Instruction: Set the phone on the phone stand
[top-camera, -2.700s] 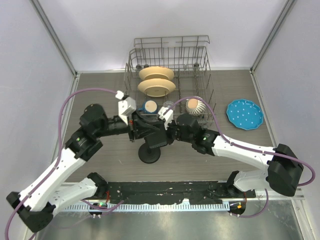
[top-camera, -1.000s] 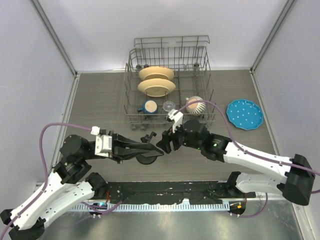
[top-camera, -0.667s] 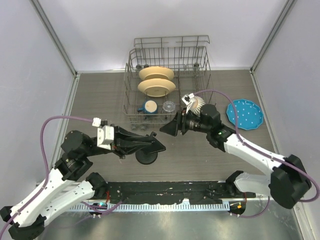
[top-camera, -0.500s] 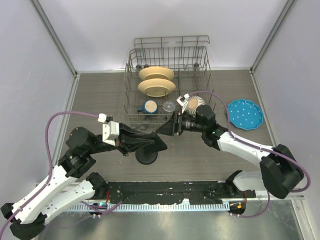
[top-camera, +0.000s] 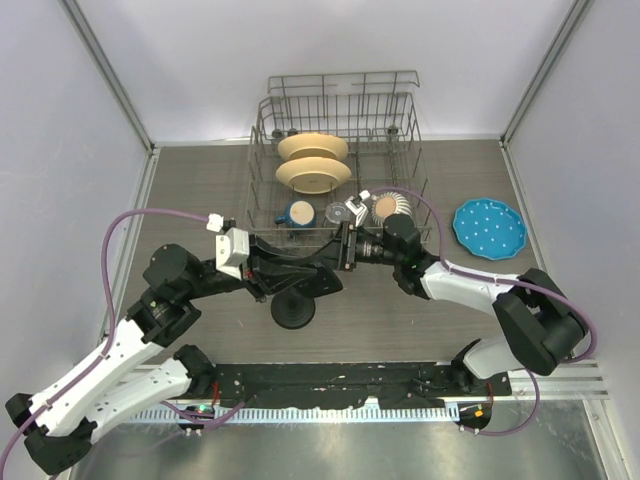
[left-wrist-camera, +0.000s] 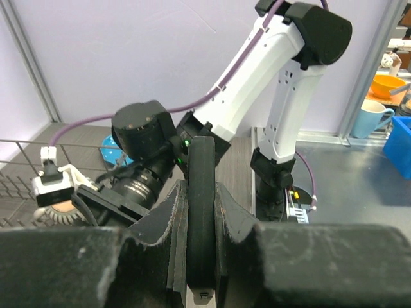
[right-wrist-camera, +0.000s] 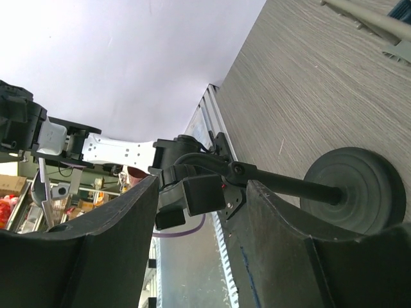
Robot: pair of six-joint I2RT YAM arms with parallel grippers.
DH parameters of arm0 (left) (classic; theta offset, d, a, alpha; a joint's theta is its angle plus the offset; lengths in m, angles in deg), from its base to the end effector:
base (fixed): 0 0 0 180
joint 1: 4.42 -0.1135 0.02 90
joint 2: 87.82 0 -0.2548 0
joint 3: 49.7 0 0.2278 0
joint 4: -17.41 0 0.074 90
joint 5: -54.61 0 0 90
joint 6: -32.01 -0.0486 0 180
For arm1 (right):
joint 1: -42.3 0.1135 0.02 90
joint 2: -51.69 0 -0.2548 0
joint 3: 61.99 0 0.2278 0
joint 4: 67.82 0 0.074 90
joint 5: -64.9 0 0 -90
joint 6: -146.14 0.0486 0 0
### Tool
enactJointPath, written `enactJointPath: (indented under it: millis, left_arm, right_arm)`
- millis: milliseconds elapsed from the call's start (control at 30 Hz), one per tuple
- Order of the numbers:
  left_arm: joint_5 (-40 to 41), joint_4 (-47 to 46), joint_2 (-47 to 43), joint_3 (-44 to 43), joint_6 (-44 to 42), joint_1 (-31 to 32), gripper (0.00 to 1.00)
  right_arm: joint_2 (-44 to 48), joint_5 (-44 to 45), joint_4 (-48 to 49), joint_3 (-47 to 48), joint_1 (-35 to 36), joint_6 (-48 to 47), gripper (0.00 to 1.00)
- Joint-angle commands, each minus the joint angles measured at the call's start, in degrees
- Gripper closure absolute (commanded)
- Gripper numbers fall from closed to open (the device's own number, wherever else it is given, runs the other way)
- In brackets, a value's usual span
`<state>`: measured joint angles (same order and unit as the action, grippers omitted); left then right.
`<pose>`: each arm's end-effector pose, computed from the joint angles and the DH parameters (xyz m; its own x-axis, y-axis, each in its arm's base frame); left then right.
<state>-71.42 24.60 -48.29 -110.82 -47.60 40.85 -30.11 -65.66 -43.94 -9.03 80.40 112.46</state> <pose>0.0818 -0.1232 0.3877 -0.0038 -0.2034 -0.9791 0.9911 0.1298 -0.0308 0.2116 0.2061 0.2462 -0.8520 0.1353 -0.5057 -0.4860 0.1543 0.8602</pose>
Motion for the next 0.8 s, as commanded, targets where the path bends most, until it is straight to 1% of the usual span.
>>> enactJointPath:
  millis: [0, 33, 100, 133, 200, 500, 533, 600, 633, 700, 733, 767]
  left_arm:
    - [3.07, -9.67, 0.2, -5.22, 1.38, -0.01, 1.0]
    - [3.07, -10.11, 0.11, -5.31, 1.73, -0.01, 1.0]
    - [3.25, -10.73, 0.29, -5.31, 2.0, -0.01, 1.0]
    - [3.33, -10.73, 0.29, -5.31, 2.09, -0.01, 1.0]
    - [3.51, -10.56, 0.37, -5.22, 2.26, -0.01, 1.0]
    - [2.9, -9.68, -0.07, -4.78, 2.44, -0.01, 1.0]
    - [2.37, -9.42, 0.11, -4.61, 2.53, -0.01, 1.0]
    - [1.85, -9.15, 0.55, -4.78, 2.53, -0.01, 1.0]
    - [1.32, -8.45, 0.81, -4.78, 2.35, -0.01, 1.0]
    - [0.7, -7.22, 1.6, -4.87, 1.22, -0.01, 1.0]
    - [0.35, -6.0, 1.78, -4.87, 0.6, -0.01, 1.0]
    - [-0.61, -5.2, 2.3, -4.78, 0.07, -0.01, 1.0]
  right_arm:
    - [-0.29, 0.48, 4.79, -0.43, 0.91, 1.34, 0.37]
    - [-0.46, 0.48, 5.4, -0.6, 1.0, 1.6, 0.38]
    - [-0.64, 0.57, 6.98, -0.95, 1.18, 2.83, 0.43]
    - [-0.99, 0.39, 7.51, -0.95, 1.09, 3.18, 0.47]
    - [-1.26, 0.39, 8.74, -1.13, 1.62, 4.15, 0.5]
    - [-2.22, 1.18, 9.88, -1.75, 2.32, 4.59, 0.49]
    - [-2.48, 1.09, 10.23, -1.83, 2.41, 4.77, 0.5]
    - [-3.01, 1.0, 11.82, -1.92, 2.5, 5.47, 0.54]
    - [-3.1, 0.92, 12.17, -1.92, 2.5, 6.08, 0.58]
    - [-3.28, 0.65, 13.22, -1.92, 2.59, 6.61, 0.64]
    - [-3.37, 0.57, 13.75, -2.18, 2.59, 7.22, 0.69]
    - [-3.28, 0.48, 14.28, -2.27, 2.59, 7.32, 0.72]
